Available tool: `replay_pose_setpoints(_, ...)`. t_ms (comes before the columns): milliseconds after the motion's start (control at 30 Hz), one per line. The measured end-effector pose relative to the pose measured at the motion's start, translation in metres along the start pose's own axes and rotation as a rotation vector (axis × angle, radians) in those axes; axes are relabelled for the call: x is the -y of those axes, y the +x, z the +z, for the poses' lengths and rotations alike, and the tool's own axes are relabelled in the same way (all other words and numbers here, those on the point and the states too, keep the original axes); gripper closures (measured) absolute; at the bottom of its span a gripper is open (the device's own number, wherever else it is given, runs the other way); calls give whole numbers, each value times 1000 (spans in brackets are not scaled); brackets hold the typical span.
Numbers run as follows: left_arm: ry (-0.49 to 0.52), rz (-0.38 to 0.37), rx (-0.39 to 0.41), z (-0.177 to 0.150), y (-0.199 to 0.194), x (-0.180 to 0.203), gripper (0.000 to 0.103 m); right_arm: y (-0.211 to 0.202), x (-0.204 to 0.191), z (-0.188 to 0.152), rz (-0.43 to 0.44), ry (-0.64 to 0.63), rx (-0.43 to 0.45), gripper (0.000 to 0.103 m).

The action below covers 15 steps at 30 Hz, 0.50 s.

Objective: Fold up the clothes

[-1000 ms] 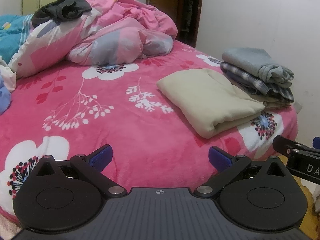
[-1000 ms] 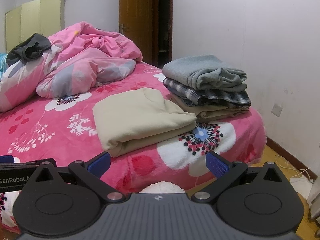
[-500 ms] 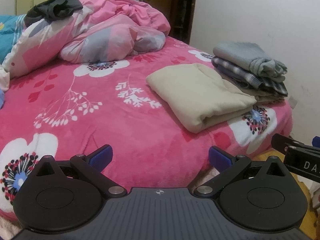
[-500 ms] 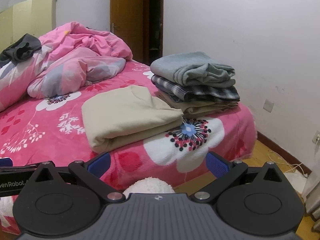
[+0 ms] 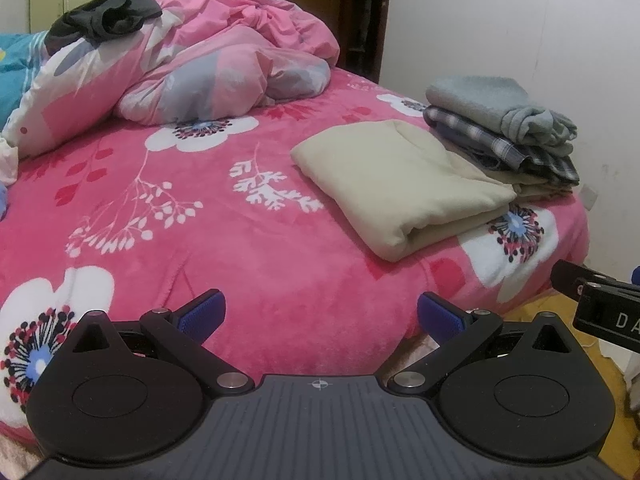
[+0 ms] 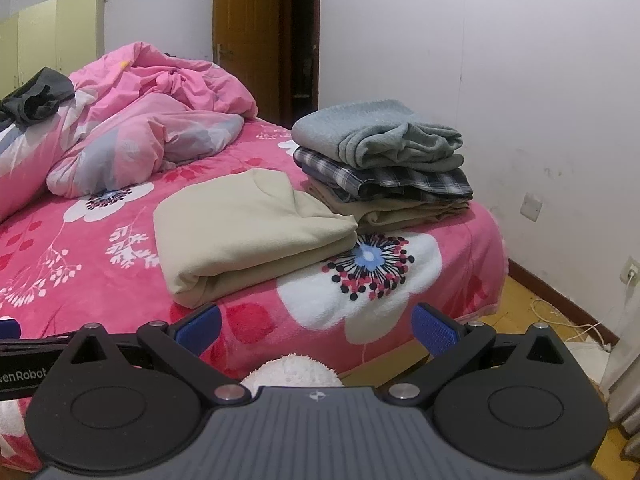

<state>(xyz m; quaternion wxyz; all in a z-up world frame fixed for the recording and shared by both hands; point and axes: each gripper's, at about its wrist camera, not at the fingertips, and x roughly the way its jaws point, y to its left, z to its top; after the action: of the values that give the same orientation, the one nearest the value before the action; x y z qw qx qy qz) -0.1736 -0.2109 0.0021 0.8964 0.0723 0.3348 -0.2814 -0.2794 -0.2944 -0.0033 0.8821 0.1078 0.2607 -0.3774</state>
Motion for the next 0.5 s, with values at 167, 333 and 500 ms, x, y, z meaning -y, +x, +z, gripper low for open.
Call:
replay_pose_setpoints(167, -4, 0, -1, 0, 0, -1, 0, 1, -1, 0, 1, -6, -1, 0)
replay_pose_setpoints(333, -6, -2, 0, 0, -1, -2, 0, 0, -3, 0, 3, -10, 0, 0)
replay_pose_setpoints(500, -11, 0, -1, 1, -2, -3, 0, 0, -3, 0, 2, -9, 4, 0)
